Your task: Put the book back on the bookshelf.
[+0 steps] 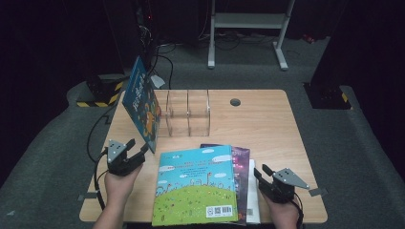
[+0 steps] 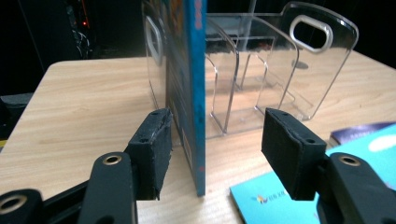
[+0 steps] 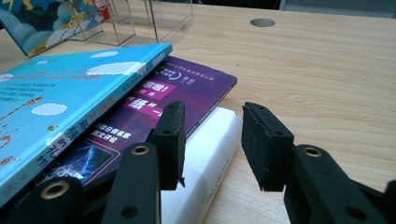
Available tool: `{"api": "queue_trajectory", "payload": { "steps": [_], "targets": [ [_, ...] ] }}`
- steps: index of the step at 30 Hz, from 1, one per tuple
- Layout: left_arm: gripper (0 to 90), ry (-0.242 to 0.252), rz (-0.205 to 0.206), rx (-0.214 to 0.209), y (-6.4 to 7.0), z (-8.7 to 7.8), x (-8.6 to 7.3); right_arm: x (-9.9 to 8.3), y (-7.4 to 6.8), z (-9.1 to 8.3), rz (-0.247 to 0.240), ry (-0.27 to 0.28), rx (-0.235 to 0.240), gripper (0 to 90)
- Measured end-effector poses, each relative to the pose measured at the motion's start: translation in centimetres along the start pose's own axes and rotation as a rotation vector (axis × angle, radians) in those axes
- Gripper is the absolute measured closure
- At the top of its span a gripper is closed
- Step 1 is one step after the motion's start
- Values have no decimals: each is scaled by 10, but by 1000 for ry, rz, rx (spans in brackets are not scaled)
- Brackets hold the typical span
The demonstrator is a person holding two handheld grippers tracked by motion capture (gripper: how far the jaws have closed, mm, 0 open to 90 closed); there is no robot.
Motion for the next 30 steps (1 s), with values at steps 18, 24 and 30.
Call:
{"api": "queue_trajectory", "payload": {
  "steps": [18, 24, 30],
  "targets": [
    [401, -189, 8, -54, 13, 1, -55, 0, -3, 1, -15, -8, 1, 598],
    [368, -265, -46, -76, 15, -1, -76, -2, -4, 3, -23, -28, 0, 585],
    [326, -355, -49, -84, 19, -2, -97, 0, -10, 5, -61, -38, 0, 543]
  ]
}}
Point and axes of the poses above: each handheld gripper's, and its own axes: z roughly forward along the jaws, x roughly out of its top, y roughly to its right, the point moved 5 cm from there along z, roughly forward along the jaws, and after that the axes turned 13 degrees about -z, right-handed, at the moved point
